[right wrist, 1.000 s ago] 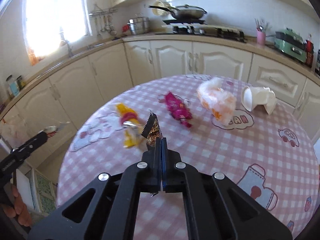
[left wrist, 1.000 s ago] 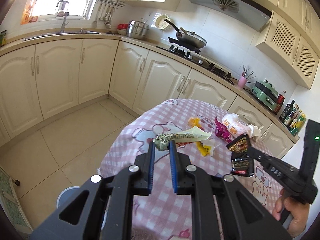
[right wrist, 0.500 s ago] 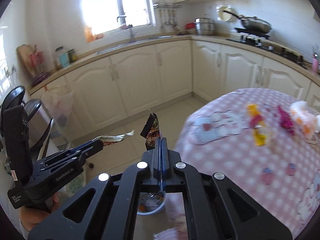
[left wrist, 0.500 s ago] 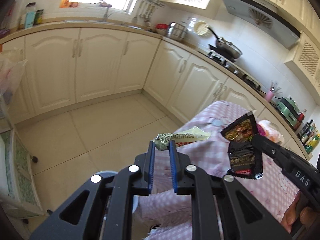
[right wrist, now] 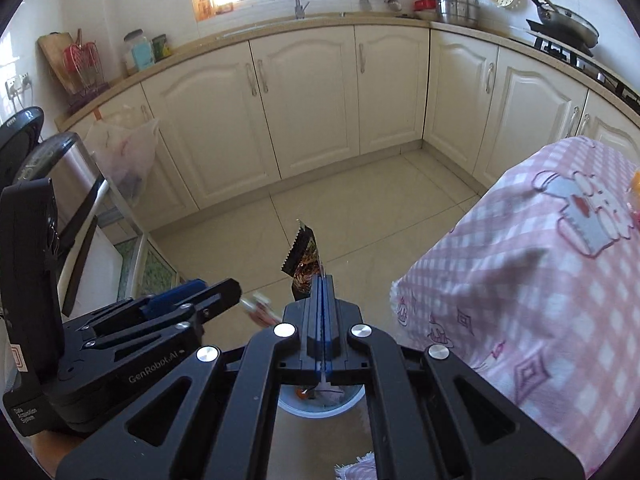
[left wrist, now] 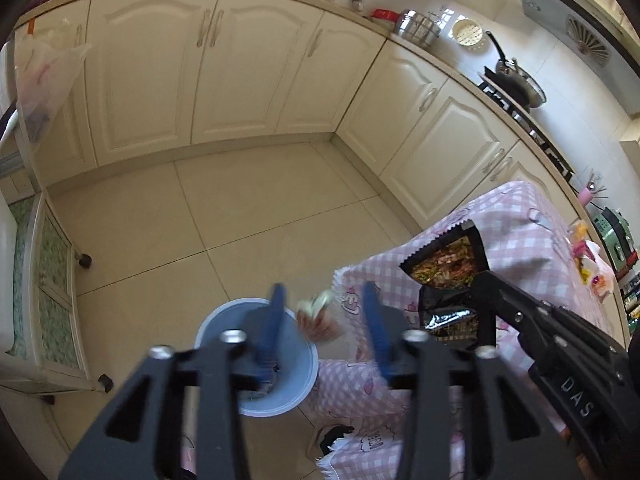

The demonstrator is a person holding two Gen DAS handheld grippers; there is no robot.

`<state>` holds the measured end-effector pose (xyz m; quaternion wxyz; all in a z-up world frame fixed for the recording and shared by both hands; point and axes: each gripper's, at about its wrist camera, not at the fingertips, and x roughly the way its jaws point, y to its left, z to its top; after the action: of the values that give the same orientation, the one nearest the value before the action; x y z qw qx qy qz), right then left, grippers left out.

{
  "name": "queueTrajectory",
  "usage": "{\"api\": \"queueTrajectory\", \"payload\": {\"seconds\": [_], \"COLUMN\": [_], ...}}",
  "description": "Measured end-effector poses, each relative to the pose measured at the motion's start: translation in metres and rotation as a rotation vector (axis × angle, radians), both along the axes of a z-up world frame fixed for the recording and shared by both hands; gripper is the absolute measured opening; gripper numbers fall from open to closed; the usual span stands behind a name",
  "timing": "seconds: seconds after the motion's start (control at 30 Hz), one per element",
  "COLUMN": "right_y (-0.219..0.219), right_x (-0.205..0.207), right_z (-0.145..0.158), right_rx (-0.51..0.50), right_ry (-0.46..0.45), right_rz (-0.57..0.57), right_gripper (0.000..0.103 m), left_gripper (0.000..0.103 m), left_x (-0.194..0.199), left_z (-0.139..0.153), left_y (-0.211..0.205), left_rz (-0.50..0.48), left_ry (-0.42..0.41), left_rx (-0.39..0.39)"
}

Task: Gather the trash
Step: 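Carry both wrappers over the blue bucket and open both tools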

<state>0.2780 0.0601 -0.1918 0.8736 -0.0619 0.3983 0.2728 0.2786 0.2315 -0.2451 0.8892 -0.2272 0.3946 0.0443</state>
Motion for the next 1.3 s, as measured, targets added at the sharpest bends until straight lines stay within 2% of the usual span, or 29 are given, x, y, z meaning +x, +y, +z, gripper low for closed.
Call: {"api": "queueTrajectory", "payload": {"seconds": [0.03, 0.1, 0.13, 0.17, 0.4, 0.67, 0.77, 0.83, 0.9, 0.93, 1.0, 1.13, 1.2, 1.3], "right_y": [0.001, 0.000, 0.000, 0.001, 0.011, 0.026, 0.029, 0.030, 0.028, 0.026, 0.017, -0.009, -0.027, -0.058], "right_x": [0.002, 0.005, 0.006, 0.007, 0.012, 0.015, 0.018, 0.019, 0.017, 0.016, 0.014, 0.006, 0.002, -0.003], "right_z": [-0.004, -0.010, -0.013, -0.016, -0.027, -0.028, -0.027, -0.025, -0.020, -0.016, -0.008, 0.015, 0.028, 0.047], "right_rx": [-0.002, -0.005, -0.006, -0.007, -0.015, -0.006, 0.008, 0.012, 0.003, 0.004, 0.002, -0.010, -0.004, 0.007], "right_ry": [0.007, 0.021, 0.028, 0.034, 0.062, 0.073, 0.066, 0.064, 0.033, 0.021, -0.009, -0.081, -0.110, -0.149], "right_rz": [0.000, -0.002, -0.002, -0.002, 0.004, 0.028, 0.028, 0.028, -0.003, -0.013, -0.045, -0.092, -0.123, -0.164], "right_gripper": [0.000, 0.000, 0.000, 0.000, 0.000, 0.000, 0.006, 0.019, 0.043, 0.047, 0.070, 0.079, 0.088, 0.093], "left_gripper": [0.064, 0.065, 0.072, 0.073, 0.074, 0.074, 0.075, 0.075, 0.075, 0.075, 0.075, 0.075, 0.076, 0.076], "left_x": [0.002, 0.005, 0.007, 0.008, 0.005, 0.002, -0.001, -0.002, -0.004, -0.005, -0.006, -0.005, -0.005, -0.003], "left_z": [-0.005, -0.011, -0.015, -0.019, -0.031, -0.024, -0.021, -0.019, -0.014, -0.012, -0.006, 0.014, 0.025, 0.044], "left_y": [0.002, 0.004, 0.006, 0.008, 0.021, 0.030, 0.035, 0.036, 0.036, 0.036, 0.034, 0.015, 0.000, -0.028], "left_rz": [0.012, 0.016, 0.022, 0.028, 0.063, 0.097, 0.103, 0.107, 0.111, 0.111, 0.108, 0.072, 0.043, -0.012], "left_ry": [0.010, 0.023, 0.037, 0.048, 0.078, 0.065, 0.067, 0.065, 0.062, 0.058, 0.047, 0.010, -0.010, -0.045], "left_rx": [0.010, 0.004, -0.004, -0.007, -0.027, -0.015, -0.015, -0.016, -0.014, -0.015, -0.016, -0.006, -0.006, 0.001]}}
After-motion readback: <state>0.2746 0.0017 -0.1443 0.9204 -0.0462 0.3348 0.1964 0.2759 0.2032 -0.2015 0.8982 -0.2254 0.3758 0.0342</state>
